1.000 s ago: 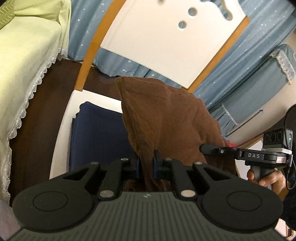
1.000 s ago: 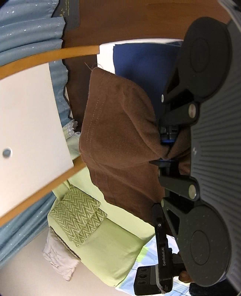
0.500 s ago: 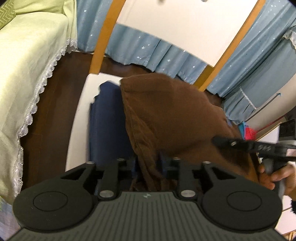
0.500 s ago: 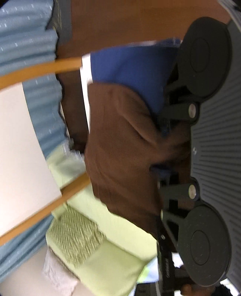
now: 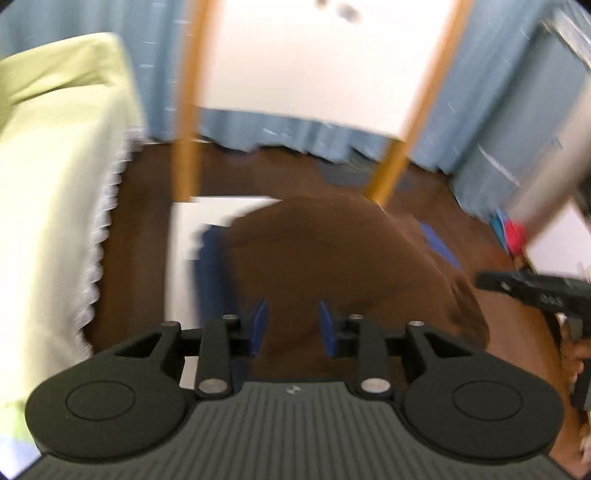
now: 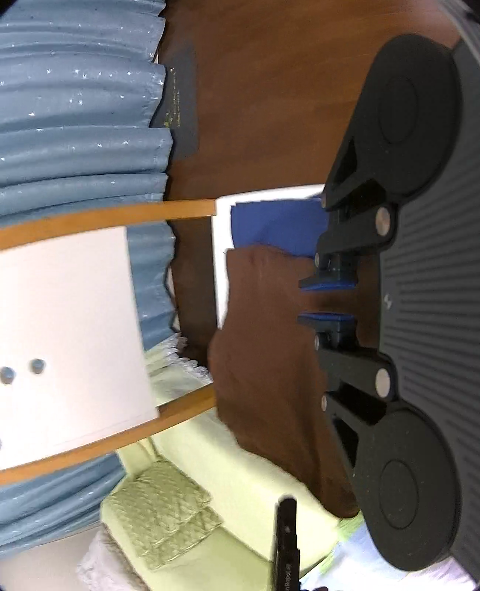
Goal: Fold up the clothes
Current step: 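Carry the shorts with both grippers over to the navy stack on the chair, then lower the shorts onto the navy stack and open both grippers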
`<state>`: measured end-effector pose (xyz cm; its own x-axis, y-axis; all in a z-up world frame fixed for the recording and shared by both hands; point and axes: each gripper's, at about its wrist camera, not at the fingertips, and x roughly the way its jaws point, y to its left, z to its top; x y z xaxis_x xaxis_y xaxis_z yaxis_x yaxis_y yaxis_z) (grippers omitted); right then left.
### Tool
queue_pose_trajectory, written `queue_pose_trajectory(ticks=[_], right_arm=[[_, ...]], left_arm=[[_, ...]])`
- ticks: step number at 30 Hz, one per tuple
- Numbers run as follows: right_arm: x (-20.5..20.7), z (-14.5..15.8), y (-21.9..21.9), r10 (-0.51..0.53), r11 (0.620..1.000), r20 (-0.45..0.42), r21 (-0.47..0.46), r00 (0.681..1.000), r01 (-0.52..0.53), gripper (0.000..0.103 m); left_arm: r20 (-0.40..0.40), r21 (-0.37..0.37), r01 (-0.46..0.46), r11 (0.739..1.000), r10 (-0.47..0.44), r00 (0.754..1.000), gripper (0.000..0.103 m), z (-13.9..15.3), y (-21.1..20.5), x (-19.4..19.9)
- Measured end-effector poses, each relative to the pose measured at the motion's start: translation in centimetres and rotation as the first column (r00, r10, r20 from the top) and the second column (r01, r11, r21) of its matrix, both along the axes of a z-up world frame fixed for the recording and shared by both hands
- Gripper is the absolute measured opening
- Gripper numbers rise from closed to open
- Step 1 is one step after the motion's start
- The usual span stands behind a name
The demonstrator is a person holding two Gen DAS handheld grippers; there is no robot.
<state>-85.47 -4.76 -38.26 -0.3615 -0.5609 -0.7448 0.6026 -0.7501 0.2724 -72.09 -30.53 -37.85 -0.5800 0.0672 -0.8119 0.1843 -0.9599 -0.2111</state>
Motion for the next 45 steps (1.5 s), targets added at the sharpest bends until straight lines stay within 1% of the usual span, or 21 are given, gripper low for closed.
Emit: queue_pose_trajectory(ticks=[2,3,4,6,8,10,12,14,15,17,19,21,22,27,31,33,34,35,37,38,45], right_arm=[[-0.9,-1.5,0.5,-0.03,1.0,0.067,0.008,0.997,0.029,0.01],[-1.3,-2.2,1.2,-0.066,0.997,0.072,0.035,0.995,0.063,0.014],[-1.6,-2.4,1.8,-0.101,0.991,0.046,0.093,0.994,0.096,0.014],[-1.7,-1.2,2.4,-0.107,0.993,0.008,0.057,0.994,0.106,0.014],[-1.8,0.3,1.8,-0.082,0.997,-0.038,-0.017,0.996,0.081,0.014],[-2.0,0.7,0.3,-0.033,0.998,-0.059,-0.055,0.998,0.03,0.014],[-2.4,0.6,-1.9,0.028,0.997,-0.072,-0.073,0.997,-0.033,0.019],[-3.3,-0.8,-3.9,0.066,0.997,-0.047,-0.04,0.997,-0.068,0.018],[-4.1,-2.3,-4.8,0.061,0.998,-0.032,0.021,0.998,-0.06,0.017],[-4.9,-3.0,-4.7,0.032,0.997,-0.029,0.064,0.999,-0.03,0.013],[-5.2,-1.9,-2.9,-0.02,1.0,-0.048,0.023,0.999,0.021,0.018],[-4.8,-0.7,-1.9,-0.017,1.0,-0.081,0.003,0.997,0.017,0.024],[-4.7,-0.3,-1.4,-0.01,1.0,-0.086,-0.004,0.996,0.01,0.033],[-6.5,-1.3,-2.1,-0.026,1.0,-0.077,-0.014,0.997,0.025,0.035],[-7.7,-2.2,-2.0,-0.038,0.998,-0.043,-0.046,0.998,0.036,0.035],[-8.0,-2.7,-1.7,-0.043,0.998,-0.013,-0.055,0.999,0.042,0.035],[-8.1,-2.9,-1.6,-0.045,0.997,0.0,-0.059,0.999,0.045,0.035],[-8.2,-3.1,-1.7,-0.045,0.997,0.011,-0.068,0.999,0.045,0.034],[-8.5,-3.8,-1.8,-0.033,0.994,0.048,-0.105,0.998,0.038,0.009],[-8.4,-3.9,-1.9,-0.027,0.993,0.054,-0.109,0.998,0.033,0.002],[-6.9,-1.8,-1.0,-0.034,0.988,-0.047,-0.152,0.998,0.027,0.0]], left_arm=[[0.052,-0.034,0.002,0.999,0.0,0.999,0.037,-1.7,0.1,0.0],[0.047,-0.025,-0.012,1.0,0.013,0.999,0.036,-1.6,-0.2,0.5],[0.03,-0.02,-0.029,0.999,0.03,0.999,0.036,-0.9,-0.7,0.8],[0.003,-0.023,-0.055,0.998,0.055,0.998,0.034,0.2,-1.4,1.1],[-0.056,-0.045,-0.07,0.997,0.068,0.996,0.035,1.8,-2.3,-0.1],[-0.075,-0.038,-0.052,0.998,0.049,0.996,0.038,2.2,-2.9,-1.7],[-0.055,-0.084,-0.013,0.996,0.008,0.998,0.038,0.9,-3.0,-4.1],[-0.011,-0.103,-0.027,0.994,0.026,1.0,0.038,-0.8,-3.7,-5.4],[0.006,-0.092,-0.05,0.994,0.051,0.999,0.042,-1.4,-4.4,-5.7],[0.005,-0.048,-0.112,0.993,0.113,0.994,0.037,-1.3,-5.9,-5.4],[-0.044,-0.037,-0.148,0.988,0.147,0.988,0.039,0.0,-6.7,-4.2],[-0.057,0.0,-0.185,0.983,0.184,0.981,0.046,1.1,-7.9,-2.5],[-0.051,0.02,-0.194,0.981,0.195,0.98,0.046,1.0,-8.2,-2.3],[-0.001,0.163,-0.244,0.956,0.247,0.969,0.045,-1.6,-9.7,-3.1],[-0.005,0.21,-0.256,0.944,0.263,0.965,0.04,-3.1,-9.9,-3.6],[-0.025,0.219,-0.262,0.94,0.274,0.961,0.016,-3.5,-9.9,-3.6],[-0.034,0.214,-0.262,0.941,0.275,0.961,0.014,-3.5,-9.9,-3.5],[-0.051,0.199,-0.26,0.945,0.275,0.96,0.013,-3.3,-9.8,-3.3],[-0.09,0.166,-0.256,0.952,0.273,0.958,0.009,-2.7,-9.6,-2.9],[-0.112,0.147,-0.251,0.957,0.269,0.957,0.008,-2.3,-9.4,-2.6],[-0.24,0.015,-0.212,0.977,0.209,0.948,0.006,0.2,-8.0,-2.3]])
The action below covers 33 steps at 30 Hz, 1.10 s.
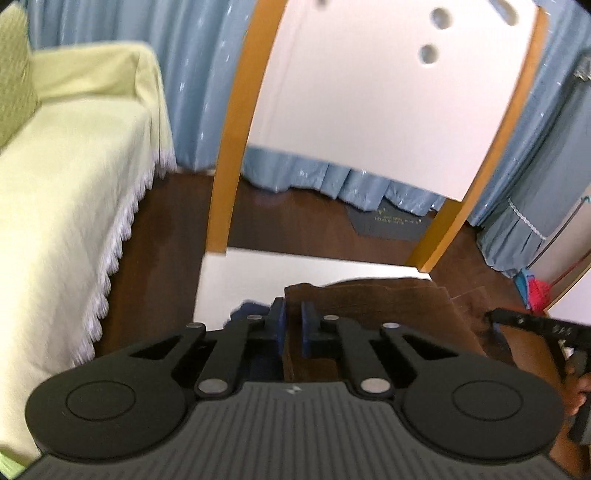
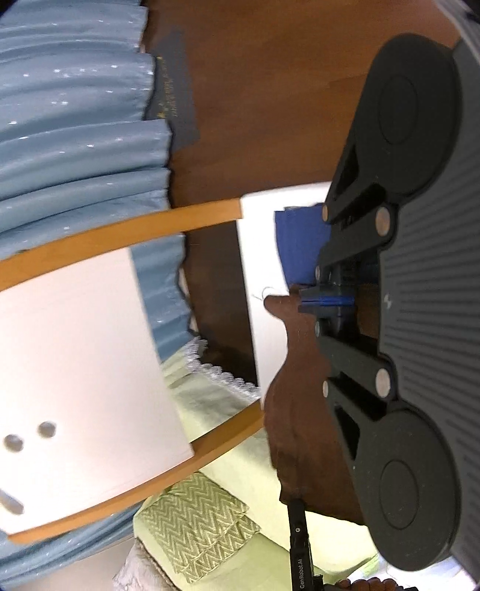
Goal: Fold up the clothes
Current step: 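Lower the shorts onto the navy stack and open both grippers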
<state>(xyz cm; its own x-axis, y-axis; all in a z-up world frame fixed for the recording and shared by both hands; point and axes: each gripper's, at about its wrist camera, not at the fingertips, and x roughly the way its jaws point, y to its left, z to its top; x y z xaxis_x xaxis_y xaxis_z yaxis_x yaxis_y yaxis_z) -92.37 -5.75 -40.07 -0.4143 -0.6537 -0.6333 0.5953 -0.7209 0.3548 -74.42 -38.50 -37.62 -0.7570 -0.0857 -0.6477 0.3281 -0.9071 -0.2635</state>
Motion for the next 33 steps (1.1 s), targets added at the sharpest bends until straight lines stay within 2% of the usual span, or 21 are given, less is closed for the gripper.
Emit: queue_pose_trajectory(ticks=[3,7,8,10,11,13,15,16,18,19,20,23,27,33], right_arm=[[0.2,1.4,1.1,-0.06,0.997,-0.067,-0.05,0.996,0.056,0.0],[-1.1,1.0,1.2,-0.115,0.993,-0.061,-0.046,0.992,0.112,0.0],[-1.4,0.6,1.1,-0.114,0.993,-0.033,-0.048,0.993,0.113,0.0],[-2.1,-0.7,1.2,-0.114,0.989,0.083,-0.08,0.99,0.121,0.0],[-2.2,-1.3,1.3,-0.116,0.987,0.125,-0.099,0.985,0.129,0.005],[-2.2,-1.7,1.3,-0.107,0.984,0.157,-0.121,0.982,0.127,0.008],[-2.4,-2.2,0.9,-0.115,0.982,0.176,-0.128,0.978,0.139,0.032],[-2.6,-2.4,0.5,-0.118,0.984,0.177,-0.112,0.977,0.139,0.032],[-3.0,-3.1,-0.3,-0.109,0.988,0.184,-0.088,0.977,0.127,0.03],[-3.1,-3.5,-0.6,-0.1,0.989,0.19,-0.091,0.977,0.119,0.022],[-3.3,-3.8,-1.0,-0.087,0.991,0.194,-0.087,0.977,0.106,0.003],[-2.9,-3.6,-1.5,-0.056,0.995,0.15,-0.069,0.987,0.067,0.003],[-1.5,-0.9,0.1,-0.069,0.988,0.039,-0.139,0.997,0.074,0.002],[-2.2,-0.3,0.3,-0.082,0.986,-0.014,-0.15,0.997,0.079,0.002]], left_arm=[[-0.005,-0.026,0.014,1.0,-0.014,1.0,0.006,0.2,0.2,-0.6],[0.032,-0.02,0.005,1.0,-0.005,0.999,0.006,-1.4,-0.2,-1.3],[0.043,-0.016,0.004,1.0,-0.003,0.999,0.006,-1.8,-0.2,-1.3],[0.048,-0.01,0.002,1.0,-0.001,0.999,0.006,-2.2,0.0,-1.1],[0.049,-0.007,0.001,1.0,-0.001,0.999,0.006,-2.4,0.0,-0.9],[0.052,0.001,0.001,1.0,-0.001,0.999,0.006,-2.7,0.1,-0.9],[0.056,0.004,0.003,1.0,-0.003,0.998,0.006,-2.9,0.0,-1.1],[0.058,0.006,0.006,1.0,-0.006,0.998,0.006,-3.0,0.0,-1.2],[0.061,0.005,0.012,1.0,-0.012,0.998,0.006,-3.2,0.1,-1.4],[0.063,0.0,0.017,1.0,-0.017,0.998,0.006,-3.2,0.2,-1.4],[0.064,-0.005,0.022,1.0,-0.021,0.998,0.006,-3.3,0.3,-1.5],[0.023,-0.034,0.022,0.999,-0.021,1.0,0.005,-2.6,0.5,-0.9],[-0.039,-0.07,0.021,0.997,-0.023,0.999,0.005,-0.9,0.7,0.0],[-0.041,-0.075,0.003,0.997,-0.006,0.999,0.005,-1.2,0.6,-0.5]])
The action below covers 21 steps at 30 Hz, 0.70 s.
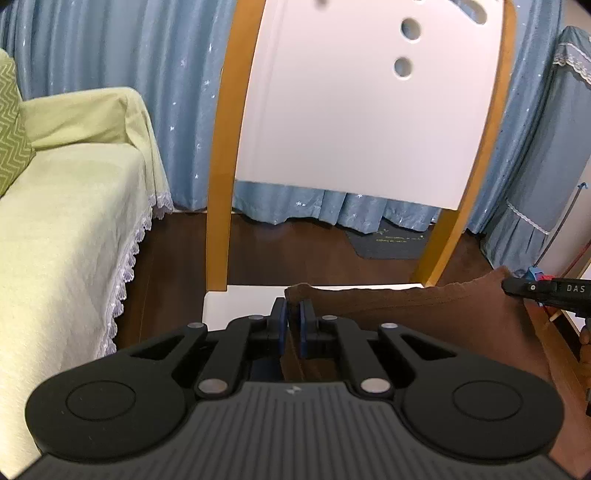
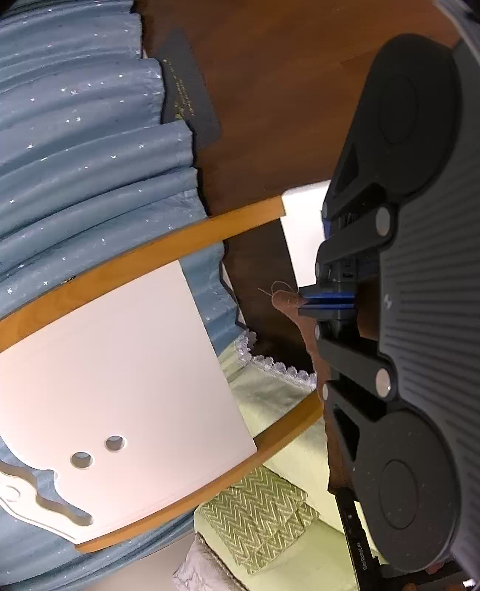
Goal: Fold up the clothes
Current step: 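Lower the shorts onto the navy stack and open both grippers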
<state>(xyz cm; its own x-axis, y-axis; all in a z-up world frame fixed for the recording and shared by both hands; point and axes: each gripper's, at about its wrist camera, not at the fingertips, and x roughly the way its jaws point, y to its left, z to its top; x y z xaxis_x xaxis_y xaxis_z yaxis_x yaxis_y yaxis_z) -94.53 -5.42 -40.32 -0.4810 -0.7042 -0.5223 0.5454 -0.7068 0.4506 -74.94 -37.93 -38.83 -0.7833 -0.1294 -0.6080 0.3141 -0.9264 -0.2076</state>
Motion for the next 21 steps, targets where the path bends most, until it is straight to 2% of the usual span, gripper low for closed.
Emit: queue_pose_trajectory(ticks=[2,5,8,10,11,13,14,16,19,20,21], right_arm=[[0.2,0.2,0.0,-0.003,1.0,-0.03,-0.005,1.0,0.003,0.002],[0.1,-0.5,-0.7,-0.004,0.997,-0.02,0.072,1.0,0.005,0.002],[-0.3,-2.5,-1.3,-0.026,0.992,0.024,0.123,0.999,0.023,0.002],[-0.7,-3.8,-2.3,-0.026,0.988,0.092,0.153,0.995,0.012,0.003],[-0.6,-3.9,-2.6,-0.025,0.986,0.096,0.164,0.995,0.009,0.005],[-0.4,-3.3,-3.1,-0.016,0.979,0.09,0.201,0.996,-0.003,0.021],[-0.3,-2.9,-3.1,-0.016,0.977,0.084,0.215,0.996,-0.003,0.033],[0.9,-0.7,-2.3,-0.05,0.959,-0.008,0.279,0.999,0.05,0.039],[3.4,2.1,-0.2,-0.066,0.953,-0.089,0.29,0.994,0.089,0.04],[4.4,2.8,0.6,-0.056,0.96,-0.096,0.267,0.994,0.08,0.037],[6.4,3.6,1.6,-0.022,0.972,-0.102,0.23,0.995,0.045,0.024]], left_arm=[[0.001,-0.006,-0.005,1.0,0.005,1.0,0.005,-0.2,0.2,-0.1],[0.043,-0.002,-0.018,1.0,0.018,0.999,0.005,-1.5,0.2,-0.8],[0.101,0.0,-0.016,1.0,0.016,0.995,0.006,-3.2,0.2,-1.6],[0.14,-0.006,0.0,1.0,0.001,0.99,0.006,-3.7,0.5,-2.1],[0.164,-0.035,0.006,0.999,0.0,0.986,0.009,-3.5,0.9,-2.2],[0.201,-0.096,0.014,0.995,0.005,0.98,0.016,-2.8,1.5,-2.2],[0.213,-0.124,0.006,0.992,0.02,0.977,0.019,-1.9,1.6,-1.9],[0.22,-0.151,-0.023,0.988,0.056,0.974,0.023,-0.5,1.5,-1.0],[0.215,-0.171,-0.023,0.985,0.06,0.975,0.023,2.3,2.4,1.8],[0.212,-0.17,0.007,0.985,0.03,0.977,0.023,3.0,3.6,3.0],[0.209,-0.169,0.042,0.985,-0.006,0.978,0.023,3.7,5.0,4.3]])
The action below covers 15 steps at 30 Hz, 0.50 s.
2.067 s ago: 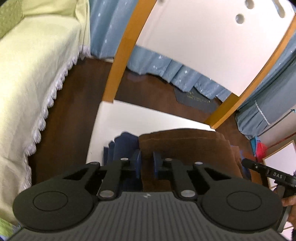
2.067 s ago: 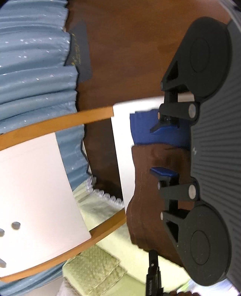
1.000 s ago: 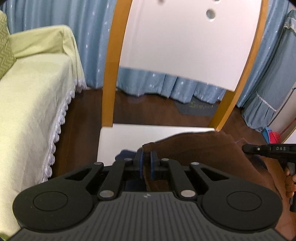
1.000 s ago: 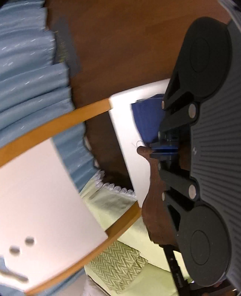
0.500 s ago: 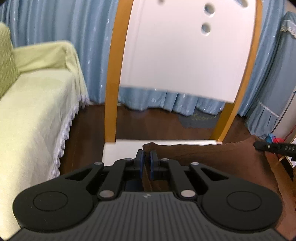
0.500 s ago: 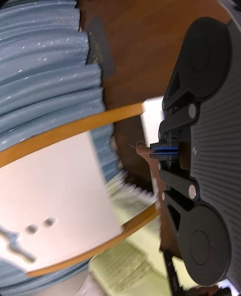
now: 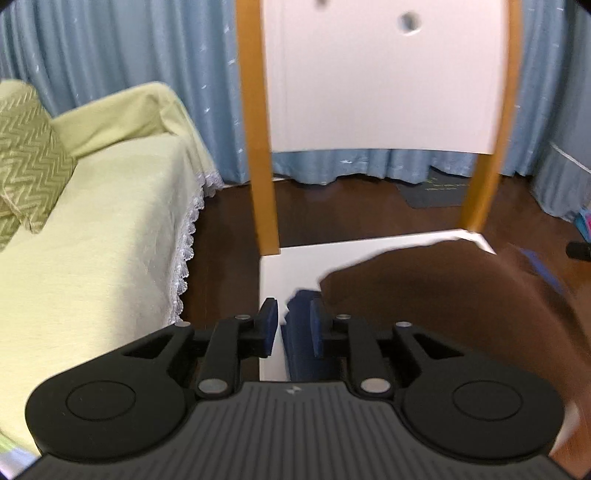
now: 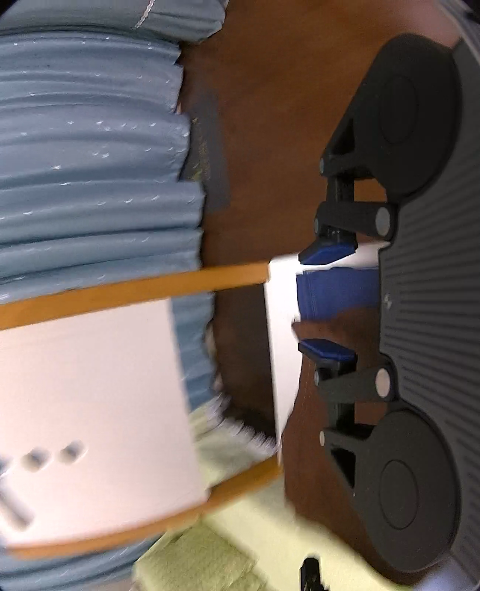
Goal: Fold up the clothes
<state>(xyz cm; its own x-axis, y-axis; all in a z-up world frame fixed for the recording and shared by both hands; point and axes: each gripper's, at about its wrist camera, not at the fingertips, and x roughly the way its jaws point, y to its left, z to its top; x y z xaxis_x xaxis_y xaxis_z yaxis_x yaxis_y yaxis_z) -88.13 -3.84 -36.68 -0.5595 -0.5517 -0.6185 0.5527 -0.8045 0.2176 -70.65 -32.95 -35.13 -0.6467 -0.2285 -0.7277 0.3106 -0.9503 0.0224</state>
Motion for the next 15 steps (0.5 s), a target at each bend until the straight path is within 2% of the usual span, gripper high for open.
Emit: queue_pose_trajectory(ticks=[2,4,5,7,8,10,12,13,14,15], right_arm=[[3.6,0.9,1.1,0.08,0.996,-0.002,-0.029,0.997,-0.08,0.007],[6.1,0.3,0.9,0.144,0.989,0.013,-0.027,0.99,-0.143,0.005],[6.7,-0.4,0.7,0.156,0.988,0.018,-0.016,0.988,-0.156,0.005],[8.0,-3.1,-0.4,0.17,0.984,0.037,0.048,0.985,-0.172,0.004],[8.0,-3.9,-0.6,0.164,0.984,0.037,0.065,0.986,-0.166,0.004],[7.8,-5.0,-0.6,0.134,0.987,0.014,0.091,0.991,-0.135,0.004],[8.3,-3.5,0.0,0.112,0.991,-0.014,0.079,0.994,-0.11,0.007],[8.9,-2.5,0.3,0.098,0.993,-0.034,0.076,0.995,-0.096,0.011],[9.8,-1.3,0.8,0.08,0.995,-0.056,0.071,0.995,-0.076,0.026],[10.5,-0.5,1.1,0.066,0.996,-0.06,0.067,0.996,-0.062,0.04]], left_arm=[[-0.003,0.007,0.058,0.998,-0.058,0.998,0.025,-0.1,2.1,1.3],[0.005,0.003,0.113,0.994,-0.113,0.994,0.027,-1.0,4.3,2.2],[0.038,-0.013,0.121,0.993,-0.12,0.992,0.028,-2.5,5.0,2.1],[0.072,-0.016,0.106,0.994,-0.105,0.992,0.029,-4.6,5.1,1.9],[0.078,0.008,0.086,0.996,-0.086,0.993,0.029,-5.4,4.5,1.7],[0.08,0.035,0.053,0.998,-0.055,0.995,0.029,-5.4,3.8,1.6],[0.074,0.035,0.002,0.999,-0.004,0.997,0.029,-3.3,3.8,2.0],[0.077,0.04,-0.014,0.999,0.01,0.997,0.033,-2.7,3.9,2.2],[0.091,0.057,-0.045,0.997,0.04,0.995,0.045,-1.5,4.2,2.6],[0.106,0.072,-0.07,0.995,0.062,0.992,0.052,-0.7,4.5,3.0]])
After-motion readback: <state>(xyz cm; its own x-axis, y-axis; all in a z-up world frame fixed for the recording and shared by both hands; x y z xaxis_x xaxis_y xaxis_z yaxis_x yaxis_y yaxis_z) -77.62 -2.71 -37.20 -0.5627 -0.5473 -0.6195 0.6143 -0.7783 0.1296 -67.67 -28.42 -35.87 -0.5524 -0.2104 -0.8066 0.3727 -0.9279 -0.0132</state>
